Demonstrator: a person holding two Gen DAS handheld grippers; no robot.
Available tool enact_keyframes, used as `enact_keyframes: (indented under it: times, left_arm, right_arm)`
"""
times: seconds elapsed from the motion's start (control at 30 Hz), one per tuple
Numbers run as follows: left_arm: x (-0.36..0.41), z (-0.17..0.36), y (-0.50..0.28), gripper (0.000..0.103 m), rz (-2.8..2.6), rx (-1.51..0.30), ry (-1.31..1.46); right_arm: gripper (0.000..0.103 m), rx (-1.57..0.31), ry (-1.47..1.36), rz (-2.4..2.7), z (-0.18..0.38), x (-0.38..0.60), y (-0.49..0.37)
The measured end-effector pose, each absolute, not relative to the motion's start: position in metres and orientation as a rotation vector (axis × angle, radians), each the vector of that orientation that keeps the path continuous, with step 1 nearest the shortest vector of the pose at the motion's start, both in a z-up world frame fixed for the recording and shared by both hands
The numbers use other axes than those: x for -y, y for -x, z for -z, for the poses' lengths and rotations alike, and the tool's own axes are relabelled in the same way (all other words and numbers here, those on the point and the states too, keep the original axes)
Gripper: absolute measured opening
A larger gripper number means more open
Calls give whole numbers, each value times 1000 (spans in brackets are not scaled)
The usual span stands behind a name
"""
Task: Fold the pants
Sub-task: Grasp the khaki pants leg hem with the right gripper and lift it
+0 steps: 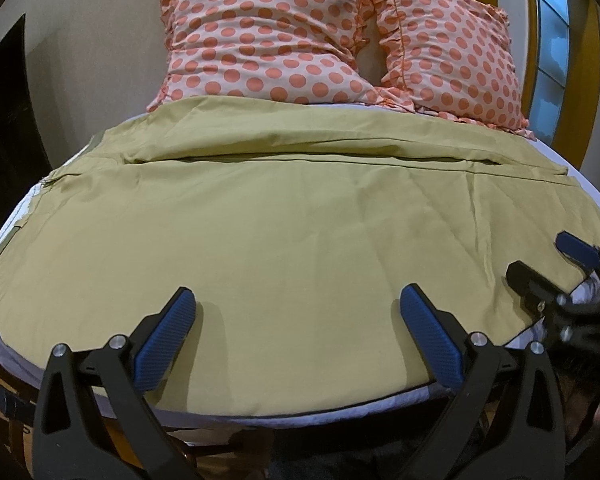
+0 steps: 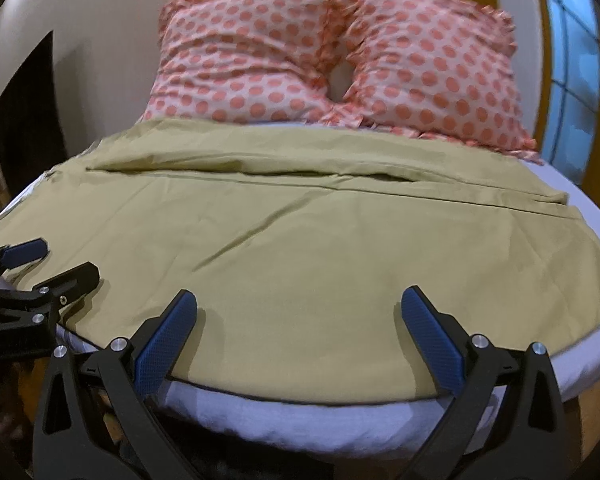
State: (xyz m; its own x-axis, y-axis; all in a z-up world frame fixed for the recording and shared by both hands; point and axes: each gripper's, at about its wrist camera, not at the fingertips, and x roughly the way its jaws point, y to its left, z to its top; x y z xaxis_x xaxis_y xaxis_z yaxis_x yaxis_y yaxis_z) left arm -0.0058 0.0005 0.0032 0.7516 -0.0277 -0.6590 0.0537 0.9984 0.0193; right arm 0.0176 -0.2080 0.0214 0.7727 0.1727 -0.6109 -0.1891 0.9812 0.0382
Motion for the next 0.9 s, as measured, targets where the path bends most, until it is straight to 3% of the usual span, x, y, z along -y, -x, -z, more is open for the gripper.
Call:
enact_keyframes:
  times: [0.27,0.33,0.43,0.7,0.8,0.9]
  left_arm:
    - [-41,-34,-20,101,77,-713,100]
    - [-48,-41,-26,101,76,-691,120]
    - [-54,-45,-34,101,76,-684,132]
    - [-69,-38,-59,101,41,-704,134]
    - [-76,-34,-68,101,36,-711,157]
    - [-77,-30,-72,101,35,-720,169]
  right_arm:
    - [101,-678,-207,93,-110,327,-137]
    - [76,-730,-251,222,-115,355,-195]
    - [57,-847,-322,394,-101,394,-277]
    - [50,-989,-505,646,-41,444,-379]
    - [47,-970,-416,679,-31,443,-388]
    - [17,-916,-366,577,-25,438,-382]
